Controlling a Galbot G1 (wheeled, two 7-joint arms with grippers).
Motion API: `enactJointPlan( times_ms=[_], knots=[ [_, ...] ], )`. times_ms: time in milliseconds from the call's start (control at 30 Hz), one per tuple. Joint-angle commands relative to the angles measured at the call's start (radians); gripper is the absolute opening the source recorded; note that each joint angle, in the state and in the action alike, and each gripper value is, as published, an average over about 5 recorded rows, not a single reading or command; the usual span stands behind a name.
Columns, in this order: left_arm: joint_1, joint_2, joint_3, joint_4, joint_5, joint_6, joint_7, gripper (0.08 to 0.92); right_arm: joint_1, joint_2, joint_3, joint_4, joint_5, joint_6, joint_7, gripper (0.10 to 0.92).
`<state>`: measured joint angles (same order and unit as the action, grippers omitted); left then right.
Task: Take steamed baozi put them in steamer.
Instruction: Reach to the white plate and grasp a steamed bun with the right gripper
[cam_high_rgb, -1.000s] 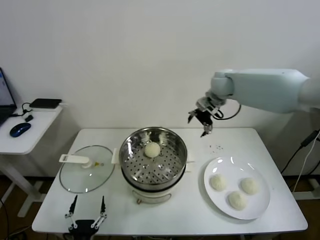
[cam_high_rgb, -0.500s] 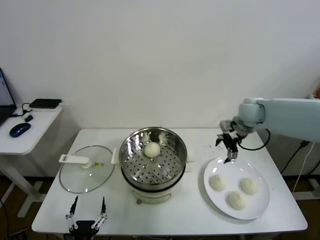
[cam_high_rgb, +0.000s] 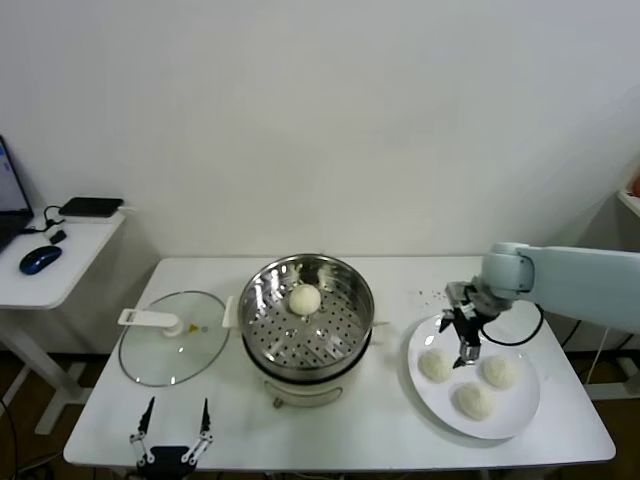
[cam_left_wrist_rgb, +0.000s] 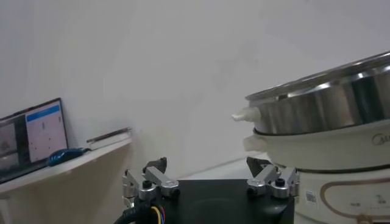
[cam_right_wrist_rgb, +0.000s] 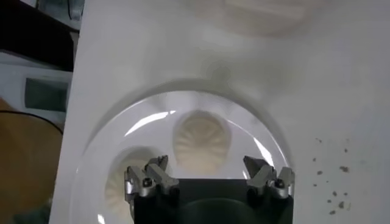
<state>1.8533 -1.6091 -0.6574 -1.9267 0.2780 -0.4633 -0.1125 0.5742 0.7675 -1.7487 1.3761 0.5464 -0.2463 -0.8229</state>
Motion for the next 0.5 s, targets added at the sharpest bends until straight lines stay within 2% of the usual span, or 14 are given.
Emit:
enactJointPlan(
  times_ms=[33,500],
  knots=[
    [-0.001,-0.003,-0.005,0.003,-0.002,0.001,0.000,0.823,-0.141,0.025,0.097,-0.043,-0.036,-0.023,0.023,0.823],
    [-0.009,-0.001,-0.013,0.010,-0.008,0.004,0.001,0.823,-0.150,0.045,0.099,-0.066,-0.058,-0.025,0.015,0.817]
  ],
)
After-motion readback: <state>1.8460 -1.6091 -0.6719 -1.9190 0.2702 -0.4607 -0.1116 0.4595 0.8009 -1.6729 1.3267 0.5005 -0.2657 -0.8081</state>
